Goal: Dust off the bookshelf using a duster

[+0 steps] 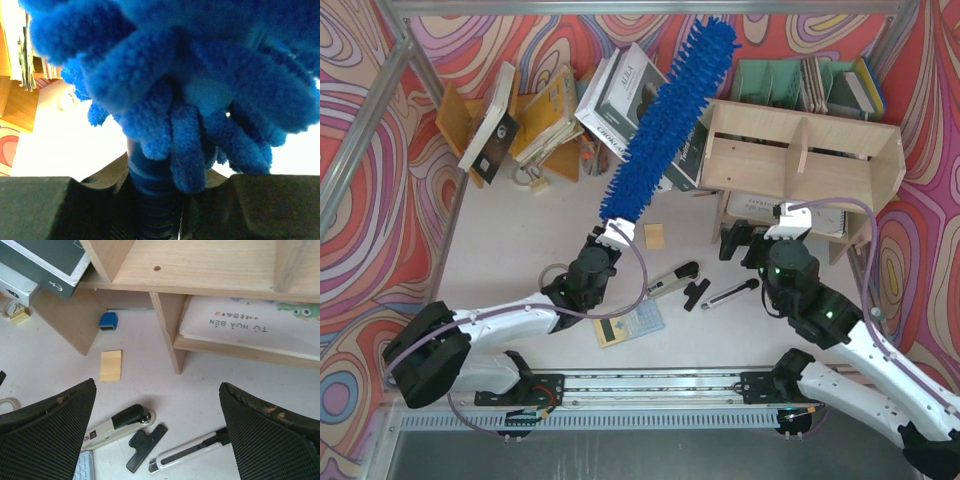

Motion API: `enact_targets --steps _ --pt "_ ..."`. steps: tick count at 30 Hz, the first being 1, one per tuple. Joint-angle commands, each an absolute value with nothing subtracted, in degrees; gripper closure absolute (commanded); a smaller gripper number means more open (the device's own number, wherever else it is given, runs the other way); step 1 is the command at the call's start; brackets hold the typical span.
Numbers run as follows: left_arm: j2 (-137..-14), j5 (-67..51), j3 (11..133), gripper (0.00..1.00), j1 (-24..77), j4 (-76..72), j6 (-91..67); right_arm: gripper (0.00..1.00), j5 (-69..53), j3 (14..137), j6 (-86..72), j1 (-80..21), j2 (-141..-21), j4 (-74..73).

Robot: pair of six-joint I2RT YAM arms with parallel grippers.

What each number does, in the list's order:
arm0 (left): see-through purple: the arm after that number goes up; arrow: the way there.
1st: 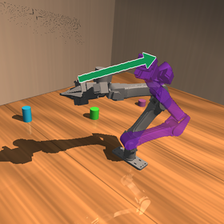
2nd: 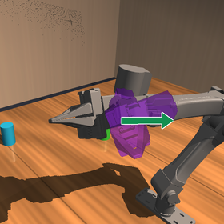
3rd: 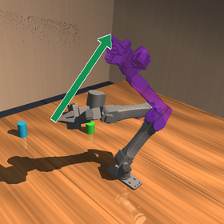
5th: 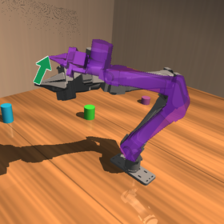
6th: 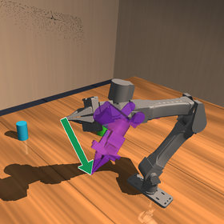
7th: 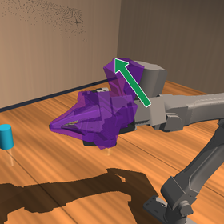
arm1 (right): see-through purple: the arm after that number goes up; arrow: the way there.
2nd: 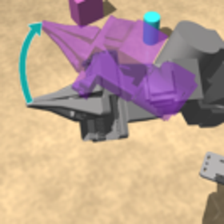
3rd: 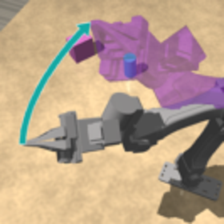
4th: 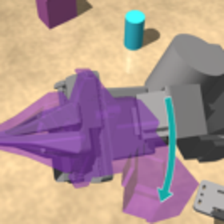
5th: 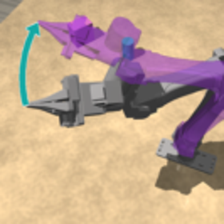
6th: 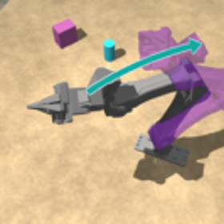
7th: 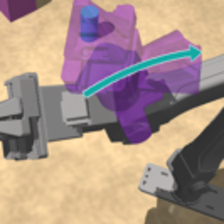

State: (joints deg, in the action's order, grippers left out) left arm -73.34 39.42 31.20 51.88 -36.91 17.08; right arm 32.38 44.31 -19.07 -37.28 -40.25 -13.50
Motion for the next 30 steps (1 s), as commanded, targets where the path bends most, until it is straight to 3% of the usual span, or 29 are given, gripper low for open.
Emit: enact_targets --steps 1,6,14,18,30 --pt "-72.11 40.18 33.94 1.0 51.89 -35.47 14.91 0.01 35.23 43.8 -18.15 -37.52 -37.19 -15.54" --pt "-75.5 39.75 33.54 1.0 51.97 -35.79 12.92 0.01 34.86 39.41 -18.76 -37.53 -34.96 -11.43" --pt "-76.45 40.46 33.58 1.0 52.88 -36.95 13.44 0.01 37.32 53.22 -15.79 -37.53 -37.5 -24.25" --pt "-75.74 40.51 34.83 1.0 52.9 -36.59 14.55 0.01 38.71 47.54 -10.58 -37.53 -33.69 -17.8" --pt "-73.8 41.15 34.31 1.0 52.87 -34.84 13.79 0.01 38.51 51.4 -5.77 -37.53 -31.51 -19.94"
